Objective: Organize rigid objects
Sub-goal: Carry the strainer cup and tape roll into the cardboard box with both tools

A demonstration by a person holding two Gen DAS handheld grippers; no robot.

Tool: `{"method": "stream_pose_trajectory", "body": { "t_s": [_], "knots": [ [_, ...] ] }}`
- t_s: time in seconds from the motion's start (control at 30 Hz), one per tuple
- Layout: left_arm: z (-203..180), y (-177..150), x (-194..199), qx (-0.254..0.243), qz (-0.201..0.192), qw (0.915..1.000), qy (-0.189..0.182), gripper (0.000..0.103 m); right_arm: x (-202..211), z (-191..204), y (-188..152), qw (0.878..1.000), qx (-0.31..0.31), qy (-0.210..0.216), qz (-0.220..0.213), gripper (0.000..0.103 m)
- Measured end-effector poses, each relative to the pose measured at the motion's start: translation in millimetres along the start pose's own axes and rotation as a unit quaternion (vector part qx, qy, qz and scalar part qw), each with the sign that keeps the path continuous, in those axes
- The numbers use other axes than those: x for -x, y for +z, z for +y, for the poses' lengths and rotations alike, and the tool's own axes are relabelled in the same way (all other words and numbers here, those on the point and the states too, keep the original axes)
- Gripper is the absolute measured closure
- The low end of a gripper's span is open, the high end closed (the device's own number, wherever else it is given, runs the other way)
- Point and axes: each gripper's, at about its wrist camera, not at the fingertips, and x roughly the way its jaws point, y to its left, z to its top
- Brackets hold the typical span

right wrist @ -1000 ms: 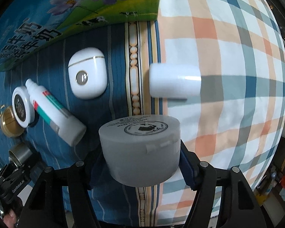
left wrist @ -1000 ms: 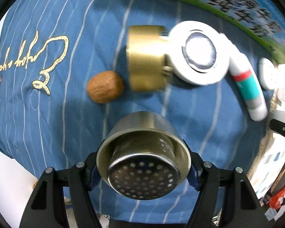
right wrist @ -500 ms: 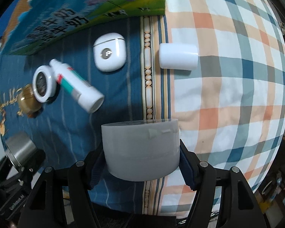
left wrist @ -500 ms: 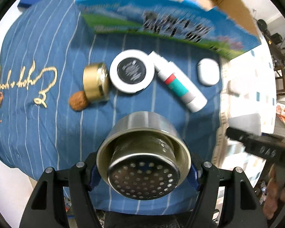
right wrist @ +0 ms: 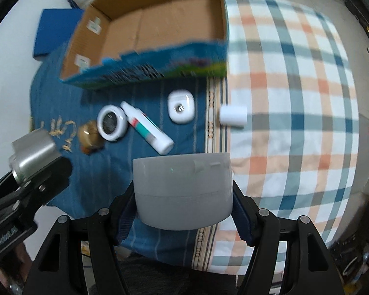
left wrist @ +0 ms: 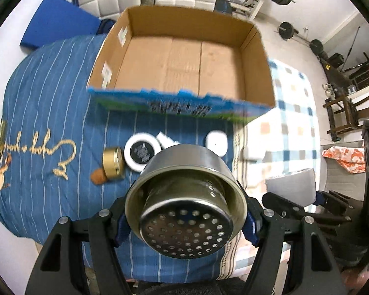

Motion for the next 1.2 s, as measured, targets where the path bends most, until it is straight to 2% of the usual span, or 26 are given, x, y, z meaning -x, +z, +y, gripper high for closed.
{"method": "stream_pose_trajectory", "body": {
  "t_s": [0.23,0.47,0.6,0.8,0.93,1.1,1.2],
  "knots": [
    [6,54,17,-0.016,-0.02,0.9996,-0.015,0.034,61,23,40,0.999,0.017,0.0,-0.038,0.033],
    [14,118,12,-0.038,-0.026,0.9989,-0.01,0.034,71,43,101,0.998,0.016,-0.013,-0.063,0.033],
    [18,159,-6,-0.043,-0.019,0.9988,-0.012,0.034,63,46,142,0.997,0.007,-0.02,-0.076,0.033],
    [19,219,-59,-0.048,0.015,0.9985,-0.021,0.034,27,41,210,0.997,-0.002,-0.038,-0.07,0.033],
    [21,247,-106,-0.047,0.05,0.9972,-0.029,0.034,-20,32,253,0.999,-0.001,-0.045,-0.03,0.033],
    [24,276,-168,-0.052,0.099,0.9934,-0.023,0.034,-73,18,289,0.998,-0.005,-0.065,0.024,0.033],
    [23,285,-193,-0.056,0.115,0.9916,-0.017,0.034,-102,14,308,0.995,0.001,-0.085,0.056,0.033]
  ]
}}
